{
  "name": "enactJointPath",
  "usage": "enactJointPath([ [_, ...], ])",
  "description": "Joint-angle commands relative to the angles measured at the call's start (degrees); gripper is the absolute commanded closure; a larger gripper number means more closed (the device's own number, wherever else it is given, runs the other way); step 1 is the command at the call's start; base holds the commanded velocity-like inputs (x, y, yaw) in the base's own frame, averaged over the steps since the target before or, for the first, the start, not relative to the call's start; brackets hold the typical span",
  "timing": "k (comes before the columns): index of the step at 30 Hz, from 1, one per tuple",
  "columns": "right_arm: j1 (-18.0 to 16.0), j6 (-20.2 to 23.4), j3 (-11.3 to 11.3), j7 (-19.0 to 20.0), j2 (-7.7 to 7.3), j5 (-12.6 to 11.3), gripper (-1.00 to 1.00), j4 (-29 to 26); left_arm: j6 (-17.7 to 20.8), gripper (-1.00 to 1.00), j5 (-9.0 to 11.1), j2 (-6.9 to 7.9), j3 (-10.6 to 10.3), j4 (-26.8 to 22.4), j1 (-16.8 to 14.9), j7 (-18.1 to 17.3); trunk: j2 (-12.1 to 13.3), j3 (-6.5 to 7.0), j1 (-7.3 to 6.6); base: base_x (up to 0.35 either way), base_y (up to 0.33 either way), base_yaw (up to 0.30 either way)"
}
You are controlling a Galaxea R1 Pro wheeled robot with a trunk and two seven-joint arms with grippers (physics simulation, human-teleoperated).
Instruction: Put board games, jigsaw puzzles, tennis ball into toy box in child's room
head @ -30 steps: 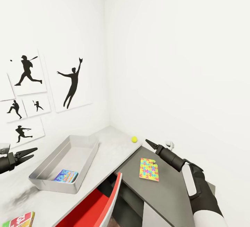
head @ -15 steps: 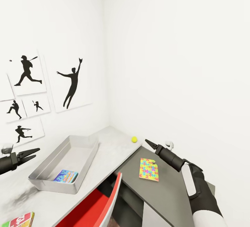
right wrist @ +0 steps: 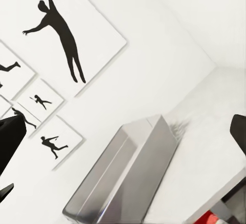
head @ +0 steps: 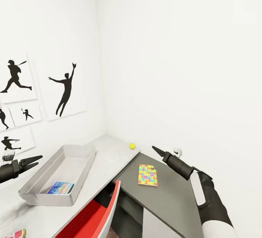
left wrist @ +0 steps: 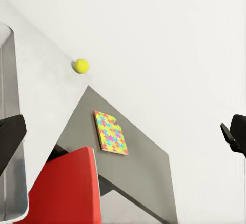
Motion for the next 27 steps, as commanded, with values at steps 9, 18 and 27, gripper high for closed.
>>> enactJointPath([
  [9,-0.04,0.37,-0.12,0.03,0.19,-0.14,-1.00,-0.01,0.47,-1.00,-0.61,-0.13,0.09,-0.03,-0.03,-0.52,-0.06,0.19,0.01,-0.231,0.117,-0.085],
  [18,-0.04,0.40,-0.15,-0.07,0.12,-0.21,-1.00,0.03,0.38,-1.00,-0.61,-0.16,0.09,-0.03,-0.03,-0.52,-0.06,0.05,0.01,-0.216,0.086,-0.183],
  [27,-0.04,0.40,-0.16,-0.08,0.10,-0.22,-1.00,0.07,0.32,-1.00,-0.61,-0.17,0.08,-0.03,-0.03,-0.52,-0.06,-0.17,0.01,-0.083,0.009,-0.240],
])
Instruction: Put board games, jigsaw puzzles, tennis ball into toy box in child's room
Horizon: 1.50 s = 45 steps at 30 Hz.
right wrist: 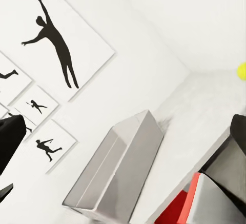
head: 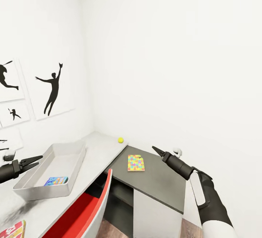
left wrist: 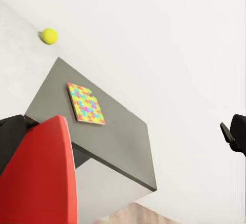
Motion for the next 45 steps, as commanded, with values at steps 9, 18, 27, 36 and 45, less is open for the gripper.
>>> enactJointPath([
  [9,-0.04,0.39,-0.15,0.04,0.06,-0.23,-1.00,0.03,0.55,-1.00,-0.60,-0.04,0.12,-0.04,-0.03,-0.52,-0.05,-0.20,0.02,-0.005,0.000,-0.248],
  [18,-0.04,0.39,-0.17,-0.04,0.06,-0.23,-1.00,0.07,0.55,-1.00,-0.60,-0.08,0.11,-0.04,-0.03,-0.52,-0.05,-0.22,0.02,0.000,0.000,-0.252],
  [27,-0.04,0.36,-0.24,-0.05,0.04,-0.23,-1.00,0.83,0.54,-1.00,-0.60,-0.10,0.07,-0.04,-0.03,-0.52,-0.05,-0.22,0.02,-0.044,0.000,-0.253],
  [36,-0.04,0.31,-0.24,-0.05,0.06,-0.23,-1.00,0.91,0.46,-1.00,-0.60,-0.10,0.06,-0.04,-0.03,-0.52,-0.05,-0.22,0.02,-0.017,0.000,-0.253],
  [45,-0.04,0.31,-0.24,-0.07,0.06,-0.23,-1.00,0.91,0.46,-1.00,-0.66,-0.11,0.05,-0.04,-0.03,-0.52,-0.05,-0.22,0.02,-0.001,0.000,-0.213],
])
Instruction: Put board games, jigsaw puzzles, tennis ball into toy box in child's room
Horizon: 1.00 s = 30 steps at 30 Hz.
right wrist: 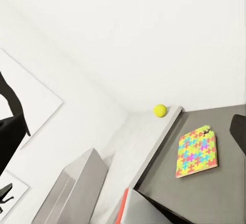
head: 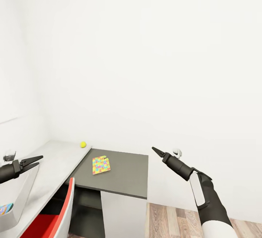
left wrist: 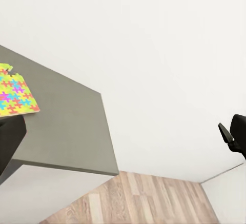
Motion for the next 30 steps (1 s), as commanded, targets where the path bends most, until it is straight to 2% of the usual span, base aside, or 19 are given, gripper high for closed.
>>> enactJointPath([
  [1,-0.04,0.40,-0.16,0.11,0.05,-0.23,-1.00,0.02,0.58,-1.00,-0.61,-0.03,0.11,-0.03,-0.04,-0.52,-0.05,-0.03,0.02,0.000,0.000,-0.082],
  [8,-0.04,0.43,-0.35,0.01,0.12,-0.23,-1.00,0.02,0.58,-1.00,-0.62,-0.06,0.09,-0.03,-0.04,-0.52,-0.05,-0.18,0.02,0.000,0.000,-0.027],
  [16,-0.04,0.48,-2.67,0.05,0.06,-0.25,-1.00,0.32,0.58,-1.00,-0.63,-0.08,-0.20,-0.03,-0.04,-0.52,-0.05,-0.75,0.02,0.000,0.000,-0.055],
  [22,-0.04,0.42,-3.35,0.05,-0.05,-0.23,-1.00,1.57,0.58,-1.00,-0.57,-0.09,-3.40,-0.03,-0.04,-0.52,-0.05,-1.23,0.02,-0.013,0.000,-0.106],
  [30,-0.04,0.40,-3.49,0.05,-0.16,-0.23,-1.00,1.99,0.58,-1.00,-0.54,-0.09,-4.30,-0.03,-0.04,-0.52,-0.05,-1.89,0.02,-0.124,0.001,-0.124],
])
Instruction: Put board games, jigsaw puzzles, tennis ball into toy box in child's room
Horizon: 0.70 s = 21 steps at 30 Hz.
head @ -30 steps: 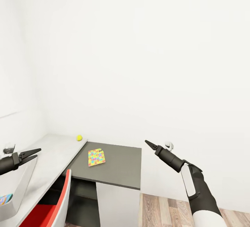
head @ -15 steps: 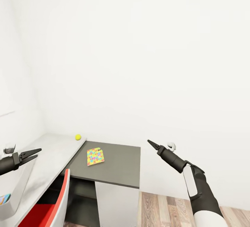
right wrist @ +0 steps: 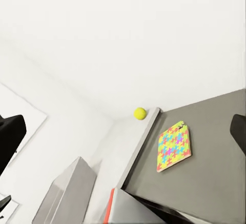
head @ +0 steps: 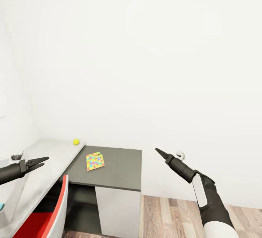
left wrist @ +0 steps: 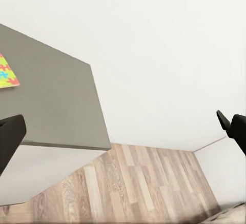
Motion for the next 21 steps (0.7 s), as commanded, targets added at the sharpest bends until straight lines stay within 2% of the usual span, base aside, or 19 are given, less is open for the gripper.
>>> enactJointPath([
  [1,-0.04,0.40,-0.17,0.12,0.06,-0.23,-1.00,0.04,0.59,-1.00,-0.60,-0.01,0.06,-0.04,-0.04,-0.52,-0.06,-0.11,0.00,-0.171,0.025,-0.138],
  [9,-0.04,0.40,-0.18,0.12,0.01,-0.23,-1.00,0.11,0.56,-1.00,-0.60,-0.01,-0.06,-0.04,-0.04,-0.52,-0.06,-0.71,0.00,-0.136,0.036,-0.155],
  [21,-0.04,0.40,-0.18,0.12,0.09,-0.23,-1.00,0.15,0.54,-1.00,-0.60,-0.01,-0.07,-0.04,-0.04,-0.52,-0.06,-1.13,0.00,-0.013,0.003,-0.231],
])
